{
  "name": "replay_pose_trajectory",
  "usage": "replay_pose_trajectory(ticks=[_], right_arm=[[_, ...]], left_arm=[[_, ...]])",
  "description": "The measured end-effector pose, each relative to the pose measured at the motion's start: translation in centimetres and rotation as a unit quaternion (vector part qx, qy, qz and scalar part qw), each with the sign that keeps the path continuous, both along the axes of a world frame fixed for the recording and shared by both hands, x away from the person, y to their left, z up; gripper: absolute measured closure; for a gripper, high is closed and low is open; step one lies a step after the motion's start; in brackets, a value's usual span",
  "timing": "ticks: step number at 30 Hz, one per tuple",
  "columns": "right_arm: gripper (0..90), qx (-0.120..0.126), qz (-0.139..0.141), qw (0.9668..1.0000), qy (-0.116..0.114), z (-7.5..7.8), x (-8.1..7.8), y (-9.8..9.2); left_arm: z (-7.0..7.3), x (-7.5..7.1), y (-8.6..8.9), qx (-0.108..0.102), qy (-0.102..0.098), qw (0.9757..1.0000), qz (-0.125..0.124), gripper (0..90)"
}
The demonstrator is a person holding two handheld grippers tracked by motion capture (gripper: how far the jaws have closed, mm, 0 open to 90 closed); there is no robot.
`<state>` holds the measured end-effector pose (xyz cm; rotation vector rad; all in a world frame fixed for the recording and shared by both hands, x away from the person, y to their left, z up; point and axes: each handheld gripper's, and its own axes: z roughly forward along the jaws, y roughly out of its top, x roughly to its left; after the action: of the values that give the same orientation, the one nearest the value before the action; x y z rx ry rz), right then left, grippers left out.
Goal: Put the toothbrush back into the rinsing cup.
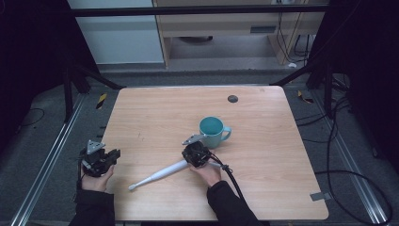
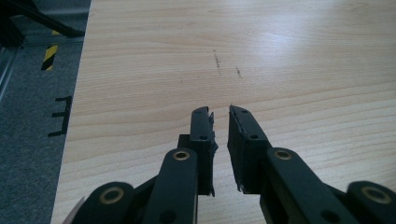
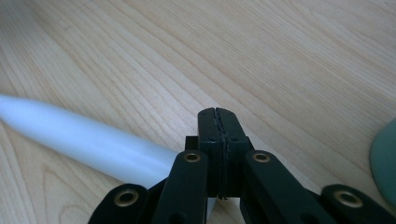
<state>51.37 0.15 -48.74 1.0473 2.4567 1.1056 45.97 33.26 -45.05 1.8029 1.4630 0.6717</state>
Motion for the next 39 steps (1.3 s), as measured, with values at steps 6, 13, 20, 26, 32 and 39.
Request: replay_pose_trajectory(ticks=[6,13,20,26,32,39], right_arm=[[89.8,-0.003,0.004,1.0,0.004,-0.1,-0.7,-0.5],[89.8,-0.011,0.011,0.9998,0.01,0.1,-1.4,-1.0],[89.7,-0.011,0.019,0.9997,0.014,0.4,-2.0,-1.3],[89.8,-0.009,0.023,0.9996,0.016,0.3,-2.7,-1.7],[89.8,-0.003,0.034,0.9992,0.019,0.4,-3.4,-1.8],[89.8,0.001,0.048,0.9987,0.02,0.1,-4.3,-1.6]], left_arm=[[0.0,0.0,0.0,0.0,0.0,1.0,0.0,80.2],[0.0,0.0,0.0,-0.002,0.003,1.0,-0.001,81.6],[0.1,-0.1,0.0,-0.002,0.003,1.0,0.0,82.2],[0.1,-0.1,0.0,-0.002,0.004,1.0,0.001,82.7],[0.1,-0.1,0.0,-0.003,0.004,1.0,0.0,83.6],[0.1,-0.1,-0.1,-0.003,0.006,1.0,-0.002,84.1]])
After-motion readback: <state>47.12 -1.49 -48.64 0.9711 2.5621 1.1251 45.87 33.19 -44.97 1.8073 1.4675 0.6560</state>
